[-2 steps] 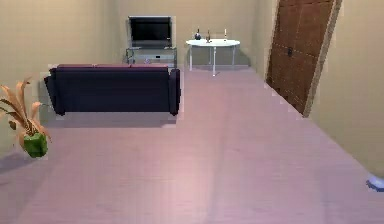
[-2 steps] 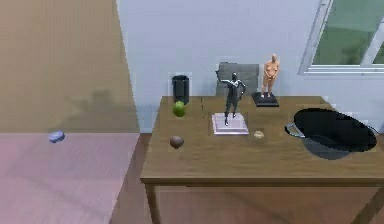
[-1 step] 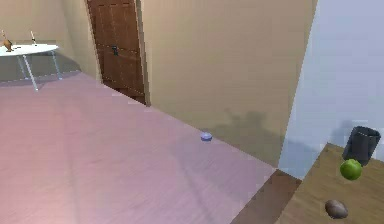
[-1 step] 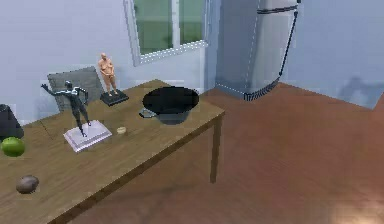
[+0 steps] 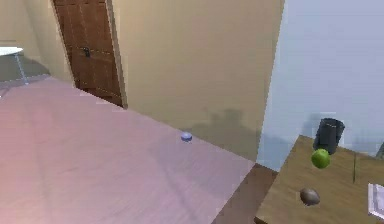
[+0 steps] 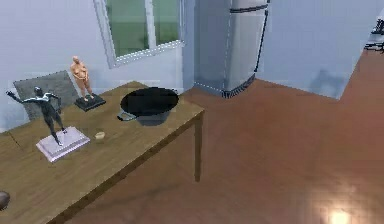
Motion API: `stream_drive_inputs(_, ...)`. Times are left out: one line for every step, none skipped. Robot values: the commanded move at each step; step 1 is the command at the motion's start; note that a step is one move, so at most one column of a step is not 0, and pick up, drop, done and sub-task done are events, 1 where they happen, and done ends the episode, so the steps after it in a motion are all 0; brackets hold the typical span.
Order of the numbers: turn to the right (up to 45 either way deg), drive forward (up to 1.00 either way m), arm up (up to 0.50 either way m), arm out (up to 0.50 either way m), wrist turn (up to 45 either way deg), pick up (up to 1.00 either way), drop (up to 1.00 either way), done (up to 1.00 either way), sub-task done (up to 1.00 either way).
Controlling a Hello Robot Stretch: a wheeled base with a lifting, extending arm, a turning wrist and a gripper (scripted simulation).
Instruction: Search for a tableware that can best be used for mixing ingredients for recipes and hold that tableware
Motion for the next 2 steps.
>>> stream_drive_inputs(0.0,0.65,0.0,0.0,0.0,0.0,0.0,0.0,0.0)
stream_drive_inputs(27.0,0.0,0.0,0.0,0.0,0.0,0.0,0.0,0.0)
